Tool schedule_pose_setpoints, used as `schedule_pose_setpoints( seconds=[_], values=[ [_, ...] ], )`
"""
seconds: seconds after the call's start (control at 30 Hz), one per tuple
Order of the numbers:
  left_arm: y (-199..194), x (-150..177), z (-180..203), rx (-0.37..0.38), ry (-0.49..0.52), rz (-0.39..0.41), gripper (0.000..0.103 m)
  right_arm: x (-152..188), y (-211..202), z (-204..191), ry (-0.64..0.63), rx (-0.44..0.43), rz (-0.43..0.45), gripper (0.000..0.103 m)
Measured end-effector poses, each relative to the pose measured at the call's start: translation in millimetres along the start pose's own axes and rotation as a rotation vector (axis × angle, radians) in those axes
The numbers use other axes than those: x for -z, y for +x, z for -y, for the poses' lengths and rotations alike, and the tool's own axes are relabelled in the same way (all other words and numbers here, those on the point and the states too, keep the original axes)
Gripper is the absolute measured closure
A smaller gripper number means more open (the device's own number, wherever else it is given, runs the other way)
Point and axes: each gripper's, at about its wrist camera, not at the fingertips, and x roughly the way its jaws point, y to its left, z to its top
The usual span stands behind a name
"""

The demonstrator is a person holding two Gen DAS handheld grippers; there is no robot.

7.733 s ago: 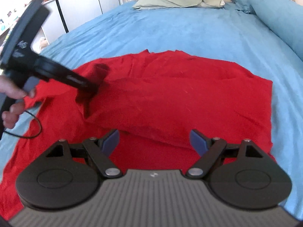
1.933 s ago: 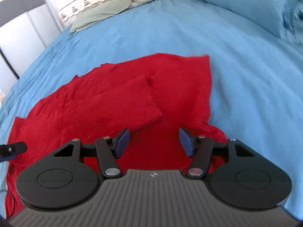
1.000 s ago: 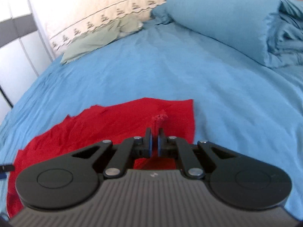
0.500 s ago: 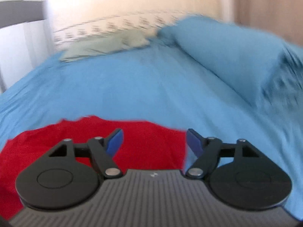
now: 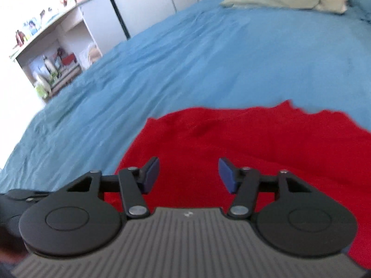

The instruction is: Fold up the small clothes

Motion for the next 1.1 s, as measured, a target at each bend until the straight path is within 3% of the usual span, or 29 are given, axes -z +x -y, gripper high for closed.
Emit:
schedule_pose_setpoints(
  seconds=[0.13,0.23,0.3,0.37,0.47,0.53,0.6,0.63,0.8,1.0,1.1],
  values=[
    [2.5,1.9,1.0,-0.022,0.007,0.002,0.095,2.0,23.9,2.2,0.023,0.041,-0.005,0.040],
    [-5.7,-2.4,-1.2,-0.011,-0.024,0.008,0.087,0.6,17.7,5.1,0.058,0.035,0.010,0.041],
    [-21.7,-0.9,-0.9,-0.033,-0.027,0.031,0.045,3.6,-2.7,4.8,0.078,0.044,0.046,0.039],
    [-46.1,4.5,-1.7,-0.039,-0.015,0.066,0.029,12.8,-34.1,7.7,0.087,0.064,0.073,0.039],
    [-76.1,16.7,-3.3,-0.036,0.001,0.034,0.021,40.4,-96.8,12.9,0.116,0.114,0.093,0.037],
    [-93.8,28.8,-3.9,-0.045,0.028,-0.003,0.020,61.5,-137.5,14.8,0.146,0.162,0.090,0.028],
    [-109.0,42.5,-6.4,-0.050,0.056,-0.053,0.017,86.7,-178.8,16.3,0.168,0.224,0.089,0.005],
    [-116.0,49.9,-7.5,-0.050,0.067,-0.077,0.016,101.2,-200.1,15.8,0.167,0.260,0.082,0.000],
    [-144.6,88.3,-14.2,-0.004,0.119,-0.170,0.012,171.3,-276.5,15.6,0.203,0.374,-0.032,0.000],
    [-154.3,129.6,-18.3,0.109,0.086,-0.253,0.013,253.6,-319.4,16.0,0.289,0.435,-0.108,0.000],
    [-154.8,149.5,-14.4,0.120,0.078,-0.276,0.018,285.6,-329.3,18.6,0.348,0.437,-0.116,0.000]
  ],
)
